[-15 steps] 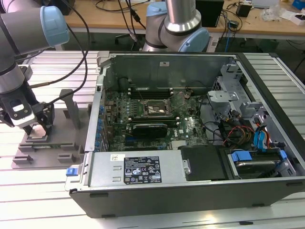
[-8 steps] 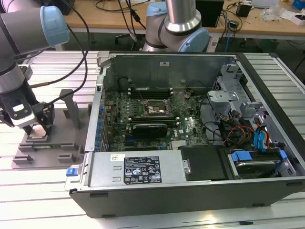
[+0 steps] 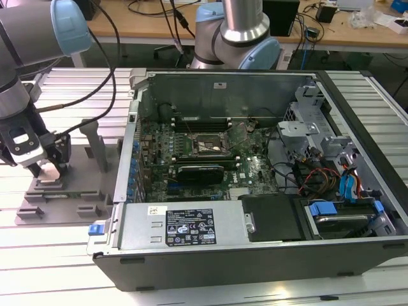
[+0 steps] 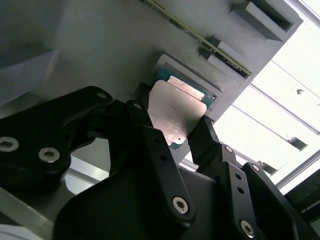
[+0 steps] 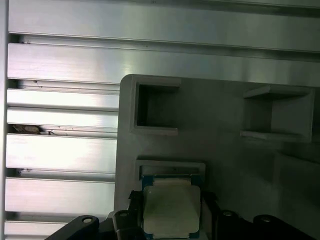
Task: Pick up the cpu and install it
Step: 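Pick up the cpu and move it towards the insertion slot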
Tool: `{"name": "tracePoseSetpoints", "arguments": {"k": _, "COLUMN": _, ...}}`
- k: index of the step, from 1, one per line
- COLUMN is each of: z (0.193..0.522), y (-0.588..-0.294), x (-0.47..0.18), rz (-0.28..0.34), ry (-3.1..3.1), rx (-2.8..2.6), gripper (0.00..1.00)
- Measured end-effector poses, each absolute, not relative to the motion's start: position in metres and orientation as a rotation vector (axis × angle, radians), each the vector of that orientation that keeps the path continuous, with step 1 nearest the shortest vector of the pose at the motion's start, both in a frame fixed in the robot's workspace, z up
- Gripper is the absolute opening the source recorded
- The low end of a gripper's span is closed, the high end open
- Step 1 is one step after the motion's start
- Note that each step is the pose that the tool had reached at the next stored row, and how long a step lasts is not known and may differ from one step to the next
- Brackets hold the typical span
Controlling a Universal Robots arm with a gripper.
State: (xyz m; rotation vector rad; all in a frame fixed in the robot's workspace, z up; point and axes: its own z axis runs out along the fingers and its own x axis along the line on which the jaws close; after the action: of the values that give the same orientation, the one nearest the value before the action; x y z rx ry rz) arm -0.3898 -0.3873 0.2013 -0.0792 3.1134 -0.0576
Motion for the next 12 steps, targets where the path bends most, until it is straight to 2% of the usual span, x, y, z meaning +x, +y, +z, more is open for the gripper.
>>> {"name": "tracePoseSetpoints", "arguments": {"k": 12, "z": 0.215, "y": -0.386, "x": -0.39, "rz": -0.058, "ry": 3.114, "rx": -0.079, "gripper": 0.55}}
